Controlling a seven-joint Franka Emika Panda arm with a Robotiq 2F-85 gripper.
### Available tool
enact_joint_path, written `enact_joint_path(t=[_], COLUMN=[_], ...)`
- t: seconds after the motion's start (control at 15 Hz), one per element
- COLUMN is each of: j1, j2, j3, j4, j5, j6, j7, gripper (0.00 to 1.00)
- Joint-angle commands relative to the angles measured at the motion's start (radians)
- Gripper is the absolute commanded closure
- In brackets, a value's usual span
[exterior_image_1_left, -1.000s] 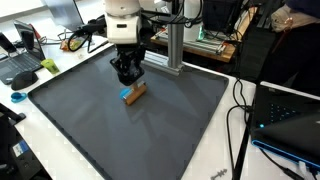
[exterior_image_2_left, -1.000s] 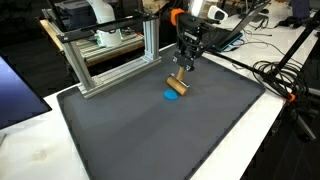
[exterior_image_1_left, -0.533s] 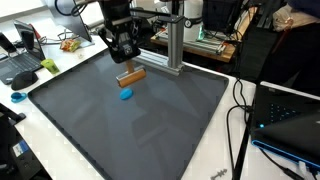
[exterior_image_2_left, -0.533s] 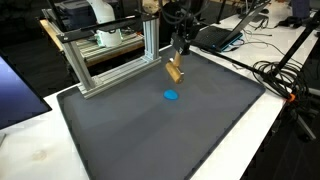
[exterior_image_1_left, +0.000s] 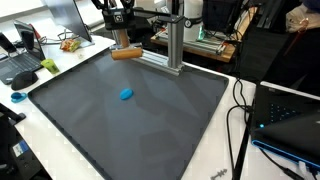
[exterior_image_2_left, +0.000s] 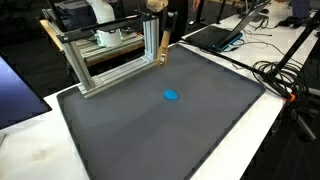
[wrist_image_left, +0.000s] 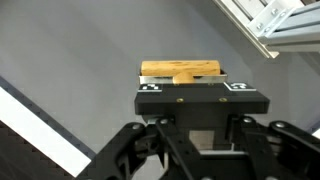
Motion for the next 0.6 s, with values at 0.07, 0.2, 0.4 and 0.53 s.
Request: enact_joint_path(t=[0.07,0.2,0.4,0.53], j1=[-0.015,-0.021,-0.026,-0.026], j2=[-0.018,-0.003,0.021,0.034], j3=[-0.021,-0.028,-0.038,-0.042], j4=[-0.023,-0.026,-0.029,-0.037], j5=[0.062,0.095,0.136,0.155], j6=[-0.008,0.007,0.039,0.085], j7=[0.188,0.266,0.389,0.475], gripper=[0.78,0.78,0.78,0.78])
